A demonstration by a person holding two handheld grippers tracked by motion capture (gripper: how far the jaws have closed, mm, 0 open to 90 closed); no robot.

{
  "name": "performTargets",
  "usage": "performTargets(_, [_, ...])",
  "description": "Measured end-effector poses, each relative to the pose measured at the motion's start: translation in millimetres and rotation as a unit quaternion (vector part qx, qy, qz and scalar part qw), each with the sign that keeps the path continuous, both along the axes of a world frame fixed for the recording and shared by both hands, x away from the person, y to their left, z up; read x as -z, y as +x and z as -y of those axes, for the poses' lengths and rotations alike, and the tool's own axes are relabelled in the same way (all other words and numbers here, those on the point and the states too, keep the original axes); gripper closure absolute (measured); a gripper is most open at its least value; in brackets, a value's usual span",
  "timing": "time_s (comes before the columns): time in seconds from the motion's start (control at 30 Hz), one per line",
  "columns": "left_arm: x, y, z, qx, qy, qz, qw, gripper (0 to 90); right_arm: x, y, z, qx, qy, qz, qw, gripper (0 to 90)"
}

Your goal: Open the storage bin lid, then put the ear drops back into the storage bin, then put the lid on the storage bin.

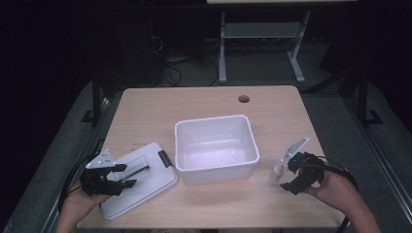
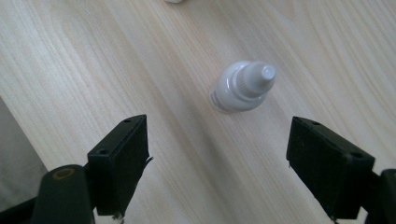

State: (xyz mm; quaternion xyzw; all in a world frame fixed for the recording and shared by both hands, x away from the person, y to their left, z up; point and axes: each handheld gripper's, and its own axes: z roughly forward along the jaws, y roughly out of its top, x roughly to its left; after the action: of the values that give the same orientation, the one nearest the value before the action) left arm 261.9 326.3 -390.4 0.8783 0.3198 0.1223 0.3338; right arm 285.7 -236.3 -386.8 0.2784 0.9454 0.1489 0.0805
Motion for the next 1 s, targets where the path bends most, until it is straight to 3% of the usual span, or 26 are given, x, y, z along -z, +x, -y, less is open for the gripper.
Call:
performTargets(0.37, [-0.8,-1.9,-5.3,-0.006,-0.004,0.003,1.0,31.3,-7.8,23.6,-14.9,-0.026,-0.031,-0.021,0.999,22.3])
performTargets(0.63, [-1.9,-4.3,-8.0,-0.01,-0.006,0.006,0.9999,31.1,-3.5,34.0,-22.8,-0.041,-0.048,-0.036,0.9973,23.7])
performTargets(1.0, [-0.2,-4.4,-10.0,-0.012,-0.009,0.007,0.9999,30.7,5.5,45.7,-28.2,-0.059,-0.074,-0.058,0.9938,35.7])
